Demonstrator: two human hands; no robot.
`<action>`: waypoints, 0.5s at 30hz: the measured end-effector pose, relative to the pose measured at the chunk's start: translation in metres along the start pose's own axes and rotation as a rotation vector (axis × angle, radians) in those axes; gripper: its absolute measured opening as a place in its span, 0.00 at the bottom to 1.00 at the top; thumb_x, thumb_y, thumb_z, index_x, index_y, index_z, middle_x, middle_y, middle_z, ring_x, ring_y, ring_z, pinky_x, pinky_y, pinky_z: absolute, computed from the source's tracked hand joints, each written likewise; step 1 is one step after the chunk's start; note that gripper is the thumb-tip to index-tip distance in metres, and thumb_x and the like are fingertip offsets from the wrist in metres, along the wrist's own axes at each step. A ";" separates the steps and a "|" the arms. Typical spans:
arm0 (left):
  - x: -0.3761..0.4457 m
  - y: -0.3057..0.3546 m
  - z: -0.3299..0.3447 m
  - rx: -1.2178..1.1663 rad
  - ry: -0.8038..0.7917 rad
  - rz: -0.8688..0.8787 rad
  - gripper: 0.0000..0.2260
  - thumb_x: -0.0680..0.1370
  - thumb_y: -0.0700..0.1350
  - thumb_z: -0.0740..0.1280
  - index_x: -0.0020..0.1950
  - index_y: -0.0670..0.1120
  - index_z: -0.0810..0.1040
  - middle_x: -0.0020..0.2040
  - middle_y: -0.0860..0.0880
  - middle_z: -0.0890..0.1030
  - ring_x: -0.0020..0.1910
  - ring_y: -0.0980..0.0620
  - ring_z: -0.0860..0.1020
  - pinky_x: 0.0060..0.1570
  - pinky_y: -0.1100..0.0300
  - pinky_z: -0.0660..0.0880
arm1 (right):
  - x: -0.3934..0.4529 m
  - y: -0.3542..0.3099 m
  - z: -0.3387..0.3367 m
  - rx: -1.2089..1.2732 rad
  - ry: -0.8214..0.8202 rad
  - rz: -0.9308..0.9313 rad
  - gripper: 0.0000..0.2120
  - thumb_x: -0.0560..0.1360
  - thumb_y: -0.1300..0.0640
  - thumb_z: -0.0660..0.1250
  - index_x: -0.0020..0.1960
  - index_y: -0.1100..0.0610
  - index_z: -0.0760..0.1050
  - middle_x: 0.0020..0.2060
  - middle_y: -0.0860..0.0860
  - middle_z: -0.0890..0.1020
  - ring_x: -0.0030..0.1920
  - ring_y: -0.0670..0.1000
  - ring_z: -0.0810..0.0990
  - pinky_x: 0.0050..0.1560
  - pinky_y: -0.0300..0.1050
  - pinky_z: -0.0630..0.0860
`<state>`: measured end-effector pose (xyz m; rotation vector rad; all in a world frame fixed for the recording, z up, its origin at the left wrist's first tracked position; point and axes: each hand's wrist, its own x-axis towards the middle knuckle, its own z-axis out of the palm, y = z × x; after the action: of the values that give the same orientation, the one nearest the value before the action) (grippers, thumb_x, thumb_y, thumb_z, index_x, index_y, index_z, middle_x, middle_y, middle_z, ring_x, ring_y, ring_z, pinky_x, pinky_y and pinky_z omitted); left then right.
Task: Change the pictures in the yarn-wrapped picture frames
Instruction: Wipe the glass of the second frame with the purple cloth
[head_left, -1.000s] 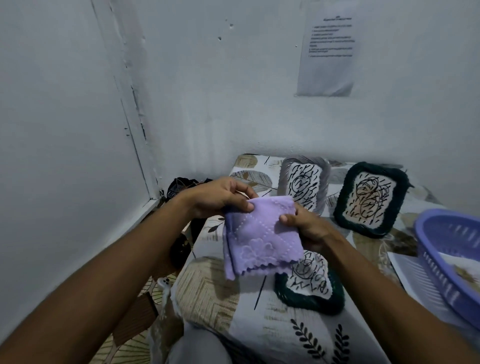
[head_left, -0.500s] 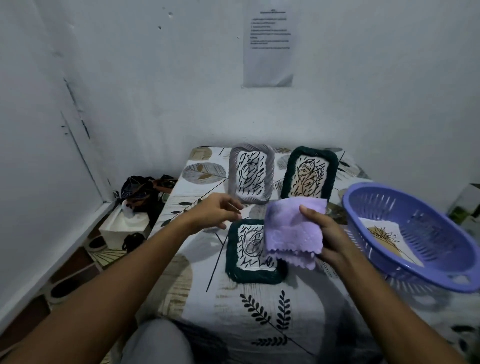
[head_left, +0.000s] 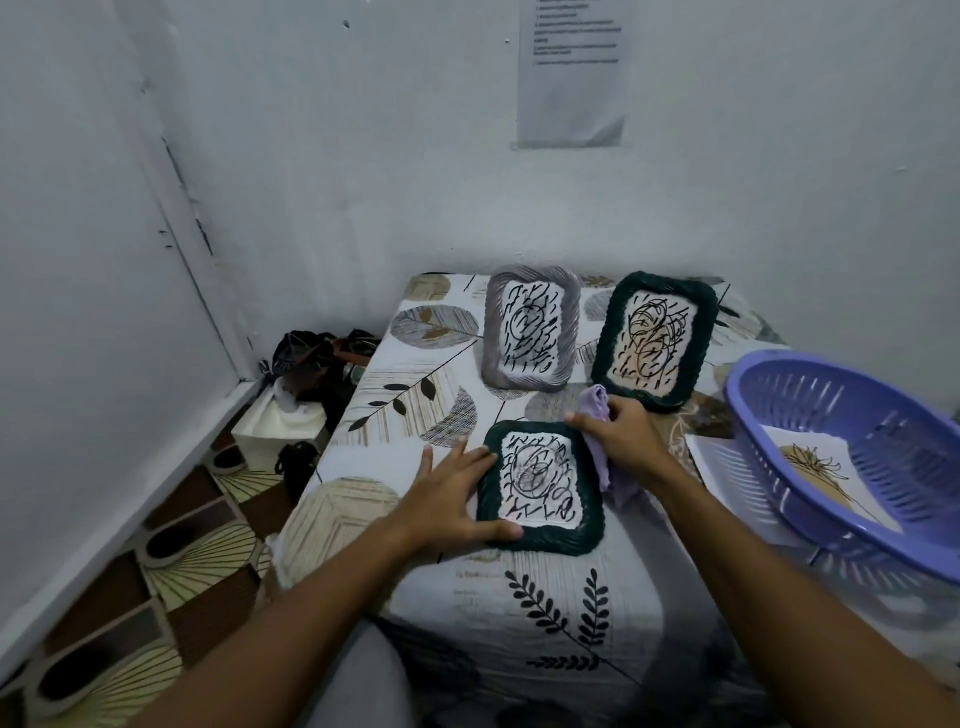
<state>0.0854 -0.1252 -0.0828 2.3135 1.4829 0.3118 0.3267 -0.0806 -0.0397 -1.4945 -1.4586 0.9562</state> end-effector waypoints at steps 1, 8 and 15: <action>-0.001 -0.001 0.002 0.014 0.008 0.004 0.53 0.62 0.80 0.56 0.79 0.50 0.53 0.79 0.52 0.51 0.77 0.55 0.41 0.73 0.43 0.34 | 0.002 0.001 0.006 -0.002 -0.001 -0.016 0.07 0.72 0.56 0.73 0.43 0.58 0.76 0.38 0.54 0.82 0.40 0.54 0.81 0.38 0.43 0.79; 0.001 -0.008 0.009 0.020 0.034 0.006 0.52 0.63 0.79 0.59 0.78 0.51 0.54 0.79 0.52 0.52 0.77 0.55 0.40 0.73 0.41 0.34 | 0.003 0.014 0.031 -0.129 -0.035 -0.119 0.11 0.76 0.51 0.68 0.47 0.59 0.75 0.41 0.57 0.82 0.43 0.56 0.81 0.44 0.52 0.78; 0.000 -0.007 0.012 0.021 0.056 -0.005 0.52 0.64 0.77 0.62 0.79 0.50 0.50 0.79 0.53 0.52 0.78 0.55 0.44 0.75 0.45 0.36 | 0.006 0.036 0.030 -0.357 -0.121 -0.175 0.18 0.80 0.45 0.56 0.64 0.55 0.69 0.59 0.57 0.77 0.58 0.56 0.74 0.59 0.54 0.72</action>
<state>0.0841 -0.1252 -0.0966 2.3346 1.5254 0.3642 0.3123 -0.0729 -0.0839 -1.5445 -1.8904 0.7156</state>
